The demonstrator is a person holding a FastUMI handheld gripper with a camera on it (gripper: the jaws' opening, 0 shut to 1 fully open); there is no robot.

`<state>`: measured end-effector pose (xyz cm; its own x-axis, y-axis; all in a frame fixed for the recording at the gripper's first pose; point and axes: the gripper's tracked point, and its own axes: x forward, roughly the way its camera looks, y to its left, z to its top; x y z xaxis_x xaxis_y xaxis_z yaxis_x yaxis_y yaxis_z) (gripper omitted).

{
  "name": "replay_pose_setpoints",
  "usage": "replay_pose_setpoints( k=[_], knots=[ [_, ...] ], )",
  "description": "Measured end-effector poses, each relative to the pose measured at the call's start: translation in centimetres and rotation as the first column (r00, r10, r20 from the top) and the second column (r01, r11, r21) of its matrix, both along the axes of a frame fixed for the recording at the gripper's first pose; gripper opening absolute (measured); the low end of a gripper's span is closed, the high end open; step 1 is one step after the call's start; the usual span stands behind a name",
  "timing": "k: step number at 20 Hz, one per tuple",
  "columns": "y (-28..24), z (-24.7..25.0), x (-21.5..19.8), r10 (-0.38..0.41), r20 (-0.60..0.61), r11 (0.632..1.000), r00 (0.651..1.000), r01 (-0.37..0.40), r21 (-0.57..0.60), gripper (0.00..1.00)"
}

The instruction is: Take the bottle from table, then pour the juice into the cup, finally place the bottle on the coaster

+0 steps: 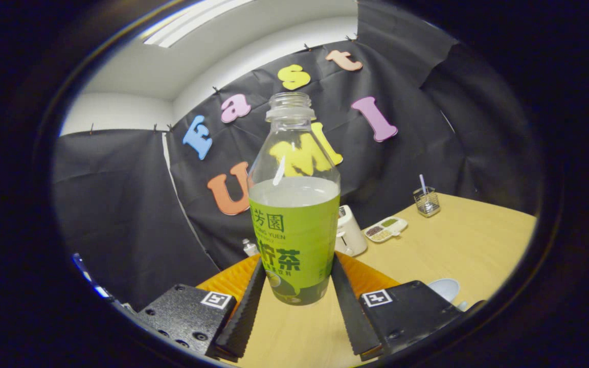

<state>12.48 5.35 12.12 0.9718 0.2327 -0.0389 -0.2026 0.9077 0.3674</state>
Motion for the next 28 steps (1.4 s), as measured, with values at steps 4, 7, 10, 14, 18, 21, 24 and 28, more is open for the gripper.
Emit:
replay_pose_setpoints(
  k=[4, 7, 10, 14, 18, 21, 24, 28],
  knots=[
    [-0.1, -1.2, 4.5, -0.042, -0.013, 0.994, 0.999, 0.04, -0.106, 0.78],
    [0.0, -3.7, 8.1, -0.074, -0.064, 0.988, 0.995, 0.064, -0.142, 0.78],
    [1.0, -6.7, 11.4, -0.128, -0.096, 0.961, 0.987, 0.099, -0.259, 0.79],
    [0.5, -10.5, 14.6, -0.212, -0.094, 0.911, 0.973, 0.162, -0.38, 0.79],
    [0.2, -14.8, 16.9, -0.211, -0.193, 0.909, 0.958, 0.12, -0.398, 0.79],
    [-0.7, -16.2, 17.6, -0.227, -0.229, 0.908, 0.947, 0.121, -0.401, 0.79],
    [-1.0, -17.5, 17.6, -0.236, -0.258, 0.896, 0.937, 0.107, -0.432, 0.79],
    [-1.4, -18.1, 17.5, -0.255, -0.241, 0.881, 0.936, 0.122, -0.458, 0.81]
  ],
)
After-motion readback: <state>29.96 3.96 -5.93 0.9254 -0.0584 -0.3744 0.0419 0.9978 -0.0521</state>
